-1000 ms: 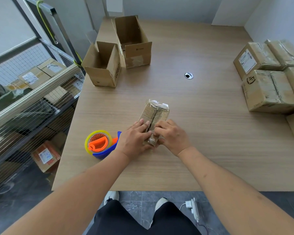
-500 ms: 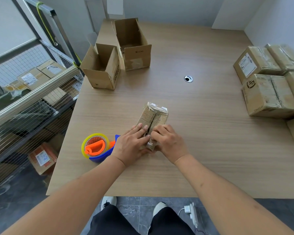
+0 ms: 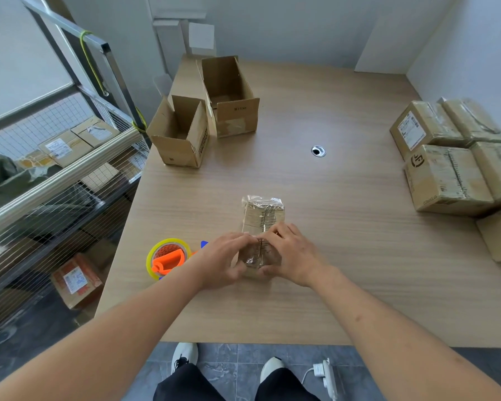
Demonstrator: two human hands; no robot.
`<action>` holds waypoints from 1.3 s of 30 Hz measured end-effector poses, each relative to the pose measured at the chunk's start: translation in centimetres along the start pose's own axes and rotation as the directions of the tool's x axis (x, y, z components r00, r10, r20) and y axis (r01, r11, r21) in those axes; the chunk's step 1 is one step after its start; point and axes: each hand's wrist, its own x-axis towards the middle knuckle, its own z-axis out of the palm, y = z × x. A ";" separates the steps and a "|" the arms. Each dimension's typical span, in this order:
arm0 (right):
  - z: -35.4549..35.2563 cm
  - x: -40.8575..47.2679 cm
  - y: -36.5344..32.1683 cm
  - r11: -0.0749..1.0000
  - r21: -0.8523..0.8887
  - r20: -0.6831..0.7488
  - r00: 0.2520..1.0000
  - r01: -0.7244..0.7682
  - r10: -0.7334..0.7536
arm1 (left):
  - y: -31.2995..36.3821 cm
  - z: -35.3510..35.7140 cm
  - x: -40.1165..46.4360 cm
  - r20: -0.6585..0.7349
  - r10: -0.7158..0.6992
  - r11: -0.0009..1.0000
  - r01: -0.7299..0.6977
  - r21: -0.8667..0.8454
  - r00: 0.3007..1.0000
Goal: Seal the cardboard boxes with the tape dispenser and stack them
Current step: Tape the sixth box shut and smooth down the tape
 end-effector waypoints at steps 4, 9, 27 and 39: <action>-1.5 0.0 -0.3 1.000 -0.025 0.108 0.994 0.014 -0.011 | -0.8 -0.1 0.7 -0.003 -0.013 1.000 0.013 0.021 1.000; -3.0 -1.1 0.4 0.996 -0.085 0.201 0.980 0.018 0.000 | -1.9 0.1 3.3 0.062 -0.074 0.957 0.053 0.284 0.995; -2.3 0.3 -0.2 0.966 -0.195 0.076 0.979 -0.171 0.189 | -1.7 -1.5 2.9 0.113 0.032 0.931 -0.071 0.358 0.993; 0.5 0.7 1.9 0.973 0.013 -0.010 0.973 -0.229 0.229 | -3.9 1.1 3.3 -0.040 0.038 0.989 -0.032 0.147 0.998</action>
